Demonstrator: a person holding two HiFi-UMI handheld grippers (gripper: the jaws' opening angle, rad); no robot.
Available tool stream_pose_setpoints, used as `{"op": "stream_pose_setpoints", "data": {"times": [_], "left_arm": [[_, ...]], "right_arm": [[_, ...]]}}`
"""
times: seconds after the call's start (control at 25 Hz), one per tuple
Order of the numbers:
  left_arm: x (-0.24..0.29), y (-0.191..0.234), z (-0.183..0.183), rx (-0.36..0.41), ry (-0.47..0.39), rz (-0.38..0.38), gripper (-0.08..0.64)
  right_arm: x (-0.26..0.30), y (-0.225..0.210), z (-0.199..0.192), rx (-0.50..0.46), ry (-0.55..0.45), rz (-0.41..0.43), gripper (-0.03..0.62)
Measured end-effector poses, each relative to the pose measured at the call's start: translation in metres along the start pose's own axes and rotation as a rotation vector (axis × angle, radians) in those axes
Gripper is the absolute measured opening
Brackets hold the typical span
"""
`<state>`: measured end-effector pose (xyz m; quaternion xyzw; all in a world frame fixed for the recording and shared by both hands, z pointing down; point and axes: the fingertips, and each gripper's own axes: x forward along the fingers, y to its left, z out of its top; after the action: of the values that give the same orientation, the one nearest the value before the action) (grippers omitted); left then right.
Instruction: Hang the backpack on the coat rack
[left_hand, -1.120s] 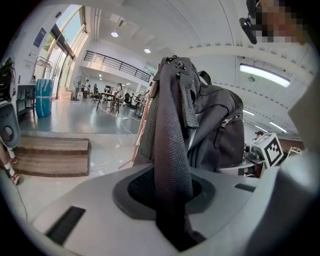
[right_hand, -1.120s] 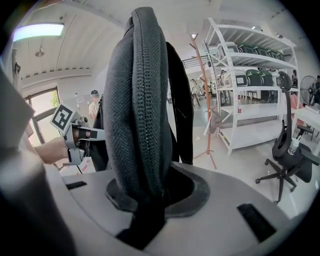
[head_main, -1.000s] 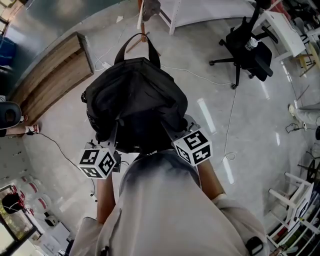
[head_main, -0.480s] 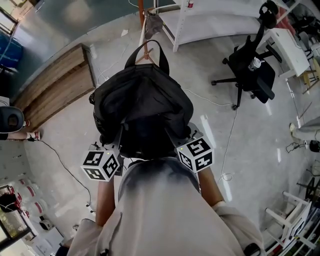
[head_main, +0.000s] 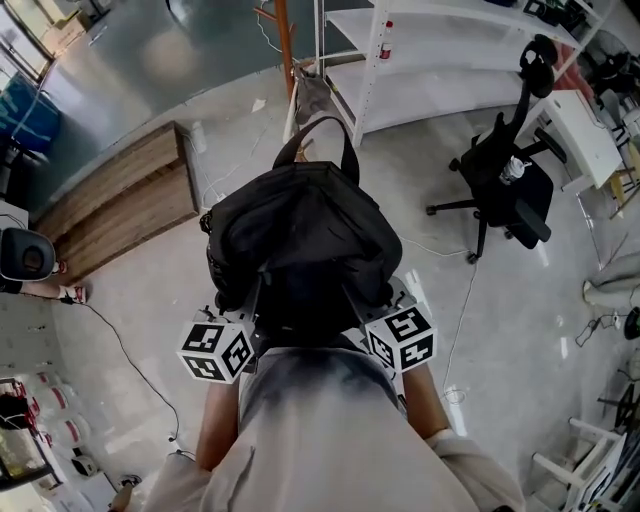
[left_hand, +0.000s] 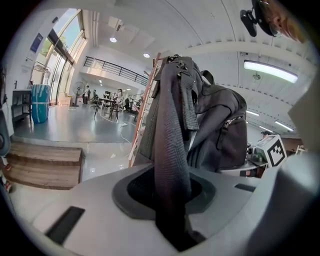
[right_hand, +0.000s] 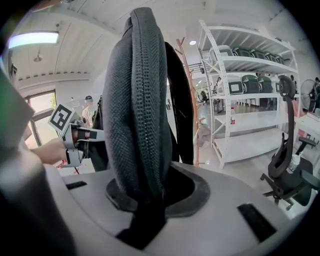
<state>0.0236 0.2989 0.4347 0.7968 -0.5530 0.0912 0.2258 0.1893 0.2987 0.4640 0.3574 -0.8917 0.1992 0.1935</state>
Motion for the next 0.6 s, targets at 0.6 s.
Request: {"op": "stream_pose_setpoints", "data": {"times": [0.6], "left_arm": [[0.059, 0.033, 0.040, -0.018, -0.017, -0.030, 0.085]], "right_arm": [[0.045, -0.035, 0.045, 0.015, 0.017, -0.066, 0.091]]}}
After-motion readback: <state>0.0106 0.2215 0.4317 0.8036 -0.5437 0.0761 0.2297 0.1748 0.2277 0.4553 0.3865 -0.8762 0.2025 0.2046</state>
